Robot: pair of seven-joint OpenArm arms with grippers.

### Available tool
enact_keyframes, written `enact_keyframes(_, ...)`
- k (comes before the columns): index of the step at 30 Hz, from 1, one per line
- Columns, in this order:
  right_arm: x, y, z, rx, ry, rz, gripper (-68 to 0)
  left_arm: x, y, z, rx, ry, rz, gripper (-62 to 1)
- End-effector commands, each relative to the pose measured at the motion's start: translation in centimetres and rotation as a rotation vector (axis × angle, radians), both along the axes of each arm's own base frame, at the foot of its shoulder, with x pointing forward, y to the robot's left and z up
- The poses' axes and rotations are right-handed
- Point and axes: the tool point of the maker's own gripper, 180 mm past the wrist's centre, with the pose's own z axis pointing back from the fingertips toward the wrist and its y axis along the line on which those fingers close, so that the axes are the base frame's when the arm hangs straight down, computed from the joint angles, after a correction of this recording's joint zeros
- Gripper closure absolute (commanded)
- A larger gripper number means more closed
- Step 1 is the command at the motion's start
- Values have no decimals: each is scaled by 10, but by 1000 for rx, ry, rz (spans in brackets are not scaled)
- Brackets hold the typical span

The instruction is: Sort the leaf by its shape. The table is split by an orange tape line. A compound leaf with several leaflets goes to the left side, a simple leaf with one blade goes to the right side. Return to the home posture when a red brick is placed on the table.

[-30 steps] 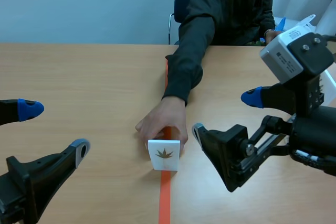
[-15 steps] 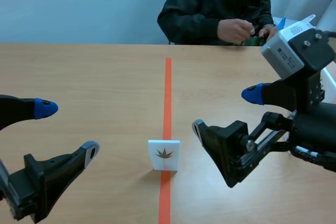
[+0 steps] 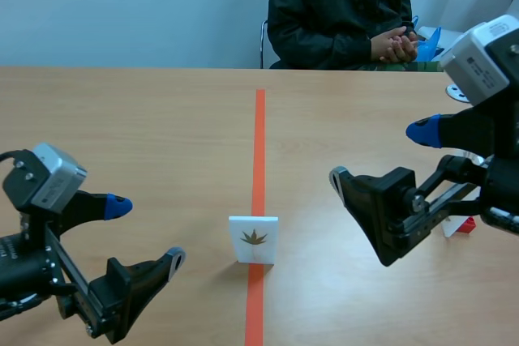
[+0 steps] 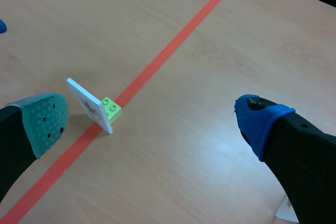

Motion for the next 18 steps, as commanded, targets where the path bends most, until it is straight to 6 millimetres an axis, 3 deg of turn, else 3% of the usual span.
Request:
enact_keyframes(1,5,-5,7,3,-28,-11,-679,4,-11,8,-29,-38,-28,-623)
enact_keyframes(18,11,-21,12,-22,-48,-52,-679,24,-65,-31,-43,-94,-199,-623)
